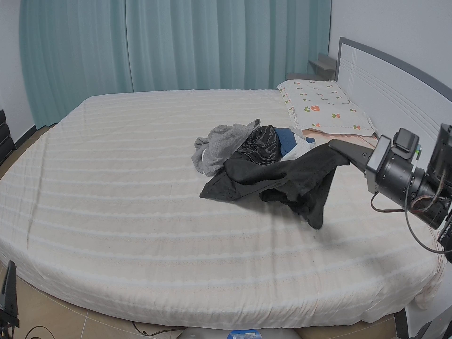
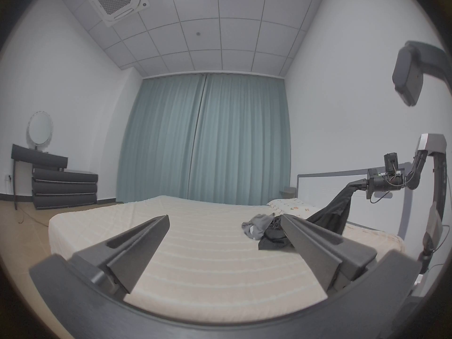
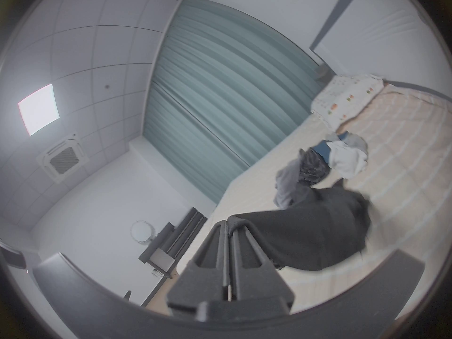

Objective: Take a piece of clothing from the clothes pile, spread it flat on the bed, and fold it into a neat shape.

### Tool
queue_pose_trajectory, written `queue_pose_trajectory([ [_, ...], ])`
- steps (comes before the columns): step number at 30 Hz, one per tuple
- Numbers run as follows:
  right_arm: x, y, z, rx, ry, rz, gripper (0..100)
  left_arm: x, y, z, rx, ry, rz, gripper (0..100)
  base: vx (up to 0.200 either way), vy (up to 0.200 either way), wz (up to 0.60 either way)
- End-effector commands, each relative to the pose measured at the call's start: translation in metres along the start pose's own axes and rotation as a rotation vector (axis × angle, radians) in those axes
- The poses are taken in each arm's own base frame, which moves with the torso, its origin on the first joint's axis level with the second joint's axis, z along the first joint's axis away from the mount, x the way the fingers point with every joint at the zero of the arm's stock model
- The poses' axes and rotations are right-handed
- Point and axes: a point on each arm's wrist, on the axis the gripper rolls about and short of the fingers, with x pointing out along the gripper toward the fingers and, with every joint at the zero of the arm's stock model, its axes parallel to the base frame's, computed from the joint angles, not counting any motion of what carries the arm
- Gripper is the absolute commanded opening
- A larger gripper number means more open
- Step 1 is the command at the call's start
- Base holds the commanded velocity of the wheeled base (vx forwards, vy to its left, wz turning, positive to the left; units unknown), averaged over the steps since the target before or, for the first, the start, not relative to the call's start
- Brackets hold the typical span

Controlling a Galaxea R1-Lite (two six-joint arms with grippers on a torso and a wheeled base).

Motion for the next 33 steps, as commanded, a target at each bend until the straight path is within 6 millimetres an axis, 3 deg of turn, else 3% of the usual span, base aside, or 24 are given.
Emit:
queue_pose_trajectory([
  [1,-0.027,0.040,0.017,-0.061,-0.071,0.152,0,0.052,-0.004,0.020,-0.006,0.221,-0.087,100,0.000,0.000,0.00],
  [2,-0.027,0.048,0.019,-0.081,-0.077,0.182,0,0.074,-0.008,0.022,-0.020,0.308,-0.195,100,0.000,0.000,0.00],
  [8,-0.025,0.057,0.025,-0.108,-0.098,0.215,0,0.121,-0.022,-0.004,0.000,0.571,-0.364,100,0.000,0.000,0.00],
  [10,-0.025,0.057,0.025,-0.108,-0.098,0.215,0,0.121,-0.022,-0.004,0.000,0.571,-0.364,100,0.000,0.000,0.00],
  [11,-0.026,0.062,0.026,-0.112,-0.107,0.236,0,0.147,-0.033,-0.023,0.005,0.686,-0.415,100,0.000,0.000,0.00],
  [16,-0.027,0.060,0.023,-0.123,-0.092,0.231,0,0.184,-0.057,-0.059,0.020,0.791,-0.491,100,0.000,0.000,0.00],
  [23,-0.020,0.060,0.024,-0.127,-0.090,0.233,0,0.215,-0.095,-0.110,0.026,0.864,-0.535,100,0.000,0.000,0.00],
  [25,-0.020,0.060,0.024,-0.127,-0.090,0.233,0,0.215,-0.095,-0.110,0.026,0.864,-0.535,100,0.000,0.000,0.00],
  [26,-0.018,0.059,0.023,-0.125,-0.085,0.227,0,0.226,-0.110,-0.127,0.031,0.863,-0.521,100,0.000,0.000,0.00],
  [33,-0.016,0.058,0.022,-0.125,-0.081,0.222,0,0.253,-0.146,-0.176,0.056,0.858,-0.505,100,0.000,0.000,0.00],
])
